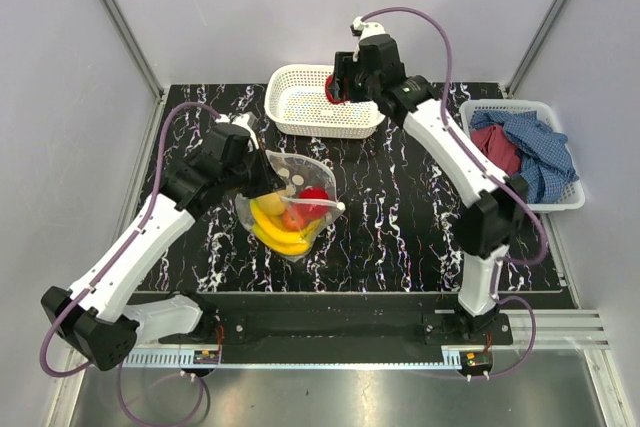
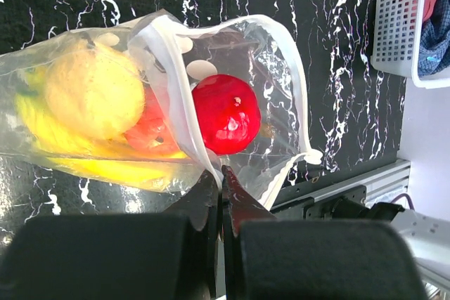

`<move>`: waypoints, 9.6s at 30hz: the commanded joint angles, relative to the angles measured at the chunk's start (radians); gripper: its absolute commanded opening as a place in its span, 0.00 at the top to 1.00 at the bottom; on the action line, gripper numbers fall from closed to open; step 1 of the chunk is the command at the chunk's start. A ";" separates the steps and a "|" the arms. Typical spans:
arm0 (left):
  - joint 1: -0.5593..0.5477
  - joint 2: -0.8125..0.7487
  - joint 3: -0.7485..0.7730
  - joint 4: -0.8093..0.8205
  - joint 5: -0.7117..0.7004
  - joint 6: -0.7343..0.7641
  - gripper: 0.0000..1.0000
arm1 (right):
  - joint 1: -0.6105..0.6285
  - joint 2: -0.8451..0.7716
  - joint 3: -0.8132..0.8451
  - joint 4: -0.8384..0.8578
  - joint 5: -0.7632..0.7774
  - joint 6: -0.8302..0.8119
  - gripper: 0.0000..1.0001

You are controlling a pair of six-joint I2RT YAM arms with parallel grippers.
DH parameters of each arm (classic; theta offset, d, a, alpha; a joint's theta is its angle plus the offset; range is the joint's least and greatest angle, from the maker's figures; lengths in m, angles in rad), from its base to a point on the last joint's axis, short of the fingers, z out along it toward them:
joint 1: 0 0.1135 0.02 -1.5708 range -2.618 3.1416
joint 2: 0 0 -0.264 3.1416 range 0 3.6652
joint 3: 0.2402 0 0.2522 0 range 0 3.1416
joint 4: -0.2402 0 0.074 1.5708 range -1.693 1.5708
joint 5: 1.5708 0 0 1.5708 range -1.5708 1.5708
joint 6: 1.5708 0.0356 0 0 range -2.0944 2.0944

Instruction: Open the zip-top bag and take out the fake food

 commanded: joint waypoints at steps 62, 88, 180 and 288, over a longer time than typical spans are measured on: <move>0.011 -0.098 -0.044 0.076 0.109 0.035 1.00 | 0.272 -0.183 -0.253 -0.292 -0.371 0.090 0.44; 0.011 -0.071 -0.055 0.113 0.135 0.013 1.00 | 0.284 -0.041 -0.376 -0.281 -0.316 0.000 0.15; 0.017 -0.149 -0.214 0.170 0.159 0.052 1.00 | 0.287 -0.261 -0.327 -0.158 -0.341 0.173 0.94; 0.059 -0.042 -0.156 0.275 0.382 -0.001 1.00 | 0.226 -0.361 -0.537 -0.054 -0.388 0.263 0.44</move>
